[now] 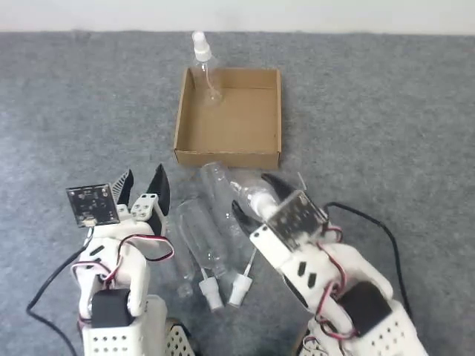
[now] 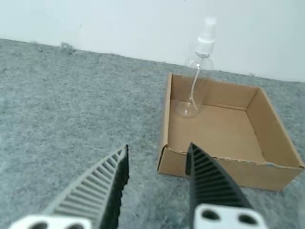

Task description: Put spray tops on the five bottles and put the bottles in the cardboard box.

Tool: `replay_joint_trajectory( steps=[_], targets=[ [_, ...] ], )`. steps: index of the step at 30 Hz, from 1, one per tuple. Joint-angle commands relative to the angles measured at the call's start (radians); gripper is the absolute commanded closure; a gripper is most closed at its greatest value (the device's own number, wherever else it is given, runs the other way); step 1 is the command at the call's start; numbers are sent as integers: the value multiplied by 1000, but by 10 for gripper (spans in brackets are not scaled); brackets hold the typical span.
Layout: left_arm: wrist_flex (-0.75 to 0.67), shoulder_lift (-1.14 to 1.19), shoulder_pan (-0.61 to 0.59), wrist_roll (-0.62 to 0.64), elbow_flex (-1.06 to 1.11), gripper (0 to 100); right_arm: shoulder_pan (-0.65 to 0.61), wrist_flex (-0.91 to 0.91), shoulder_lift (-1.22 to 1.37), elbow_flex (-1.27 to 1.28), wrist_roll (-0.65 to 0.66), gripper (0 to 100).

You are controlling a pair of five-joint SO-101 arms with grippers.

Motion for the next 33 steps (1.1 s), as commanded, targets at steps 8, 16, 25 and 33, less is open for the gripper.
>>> replay_joint_trajectory(
  steps=[8,16,25,33],
  targets=[
    [-40,-17,-55,-11,-12,816,99,-130,410,-279,-9,983],
    [-40,-17,-55,-11,-13,816,170,-226,708,-430,-11,982],
    [-40,-17,-55,-11,-15,816,225,-357,1021,-637,-11,982],
    [-40,-17,-63,-11,-15,816,226,-358,1371,-945,-11,983]
  ],
)
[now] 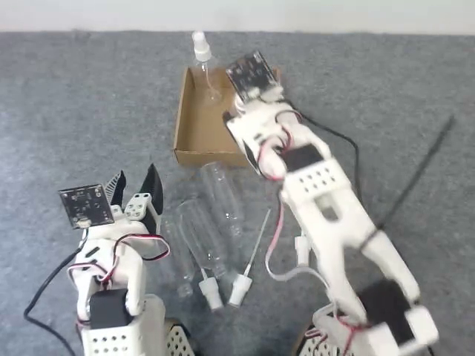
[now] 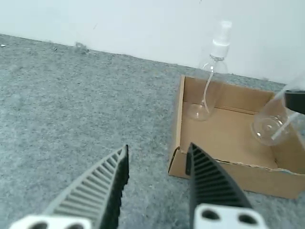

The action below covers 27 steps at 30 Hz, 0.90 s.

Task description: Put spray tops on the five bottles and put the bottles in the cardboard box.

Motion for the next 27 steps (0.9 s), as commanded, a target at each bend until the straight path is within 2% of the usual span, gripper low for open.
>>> replay_joint_trajectory(
  steps=[1,20,27],
  targets=[
    [-40,-17,-21,-11,-15,816,16,-21,108,-201,-11,984],
    [-40,-17,-34,-11,-16,816,87,-19,667,-764,-12,986],
    [-40,-17,-34,-11,-16,816,87,-19,727,-832,-152,983]
  ],
)
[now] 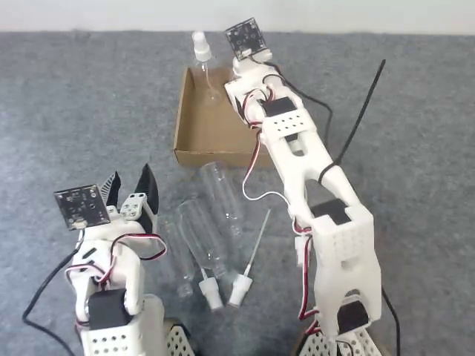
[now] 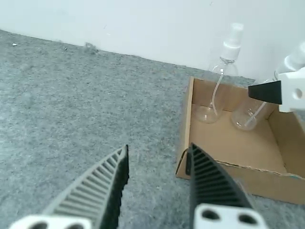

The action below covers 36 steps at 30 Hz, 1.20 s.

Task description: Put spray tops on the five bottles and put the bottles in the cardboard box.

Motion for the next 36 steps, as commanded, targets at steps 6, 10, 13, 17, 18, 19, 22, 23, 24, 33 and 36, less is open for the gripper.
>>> replay_joint_trajectory(
  steps=[6,10,13,17,18,19,22,23,24,33,36],
  targets=[
    [-40,-17,0,-11,-16,816,12,-16,-25,-92,-51,983],
    [-40,-17,0,-11,-16,816,8,-16,-5,-94,-51,982],
    [-40,-17,0,-11,-16,816,7,-18,28,-118,-46,981],
    [-40,-17,0,-11,-16,816,12,-15,77,-166,-46,957],
    [-40,-17,0,-11,-16,816,12,-15,85,-172,-48,932],
    [-40,-17,2,-11,-16,816,12,-13,91,-173,-48,902],
    [-40,-17,3,-11,-16,816,7,36,102,-198,-46,818],
    [-40,-17,3,-11,-16,816,7,54,107,-212,-46,798],
    [-40,-17,3,-11,-16,816,7,70,108,-221,-48,787],
    [-40,-17,3,-11,-16,816,5,81,104,-232,-49,783],
    [-40,-17,3,-11,-16,816,4,84,101,-232,-49,782]
  ],
)
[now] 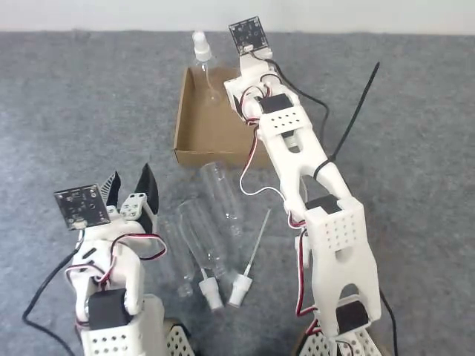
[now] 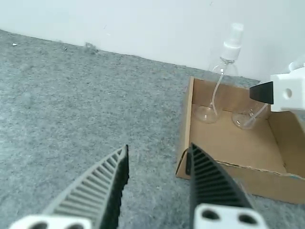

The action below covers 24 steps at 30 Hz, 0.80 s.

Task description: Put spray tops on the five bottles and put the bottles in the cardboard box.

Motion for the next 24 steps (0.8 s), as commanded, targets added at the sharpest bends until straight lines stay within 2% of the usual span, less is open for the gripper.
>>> replay_joint_trajectory(
  steps=[1,13,16,18,24],
  targets=[
    [-40,-17,3,-11,-16,816,4,4,-25,-69,-5,782],
    [-40,-17,0,-11,-21,816,4,13,-27,-69,0,772],
    [-40,-17,-2,-11,-22,816,4,42,-27,-101,2,854],
    [-40,-17,-2,-11,-22,816,8,76,-22,-141,2,883],
    [-40,-17,-2,-11,-24,816,12,249,-19,-258,2,861]
  ],
)
